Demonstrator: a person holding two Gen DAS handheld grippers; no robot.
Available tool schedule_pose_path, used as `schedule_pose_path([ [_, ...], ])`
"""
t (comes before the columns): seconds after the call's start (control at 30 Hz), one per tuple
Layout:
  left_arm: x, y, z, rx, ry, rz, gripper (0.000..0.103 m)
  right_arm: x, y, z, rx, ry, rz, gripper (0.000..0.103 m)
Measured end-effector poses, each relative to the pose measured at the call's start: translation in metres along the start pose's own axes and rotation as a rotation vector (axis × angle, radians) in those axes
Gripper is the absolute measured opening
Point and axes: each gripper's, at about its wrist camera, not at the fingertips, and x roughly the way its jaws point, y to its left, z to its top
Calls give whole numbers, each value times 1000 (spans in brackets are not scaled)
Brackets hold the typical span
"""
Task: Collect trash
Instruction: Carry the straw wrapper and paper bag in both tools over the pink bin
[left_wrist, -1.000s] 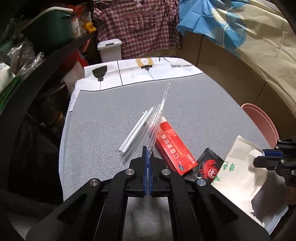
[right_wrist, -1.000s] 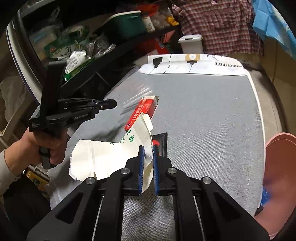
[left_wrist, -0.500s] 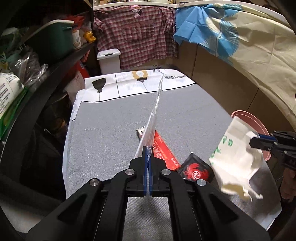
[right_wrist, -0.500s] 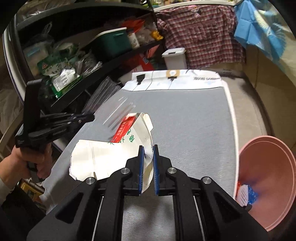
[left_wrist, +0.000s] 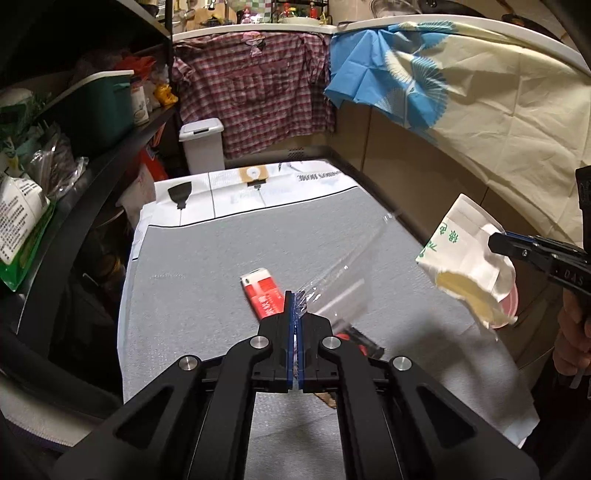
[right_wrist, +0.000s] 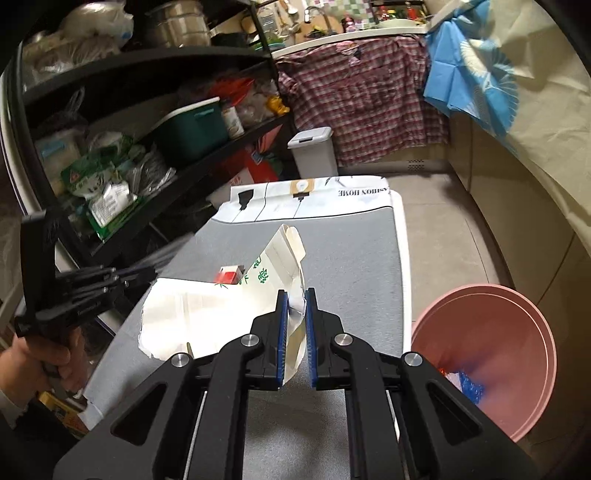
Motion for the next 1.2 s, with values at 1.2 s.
schedule_pose_path([
  [1.2, 15, -121, 19, 95, 43, -148, 1, -96, -127, 0, 122, -126, -317, 10],
])
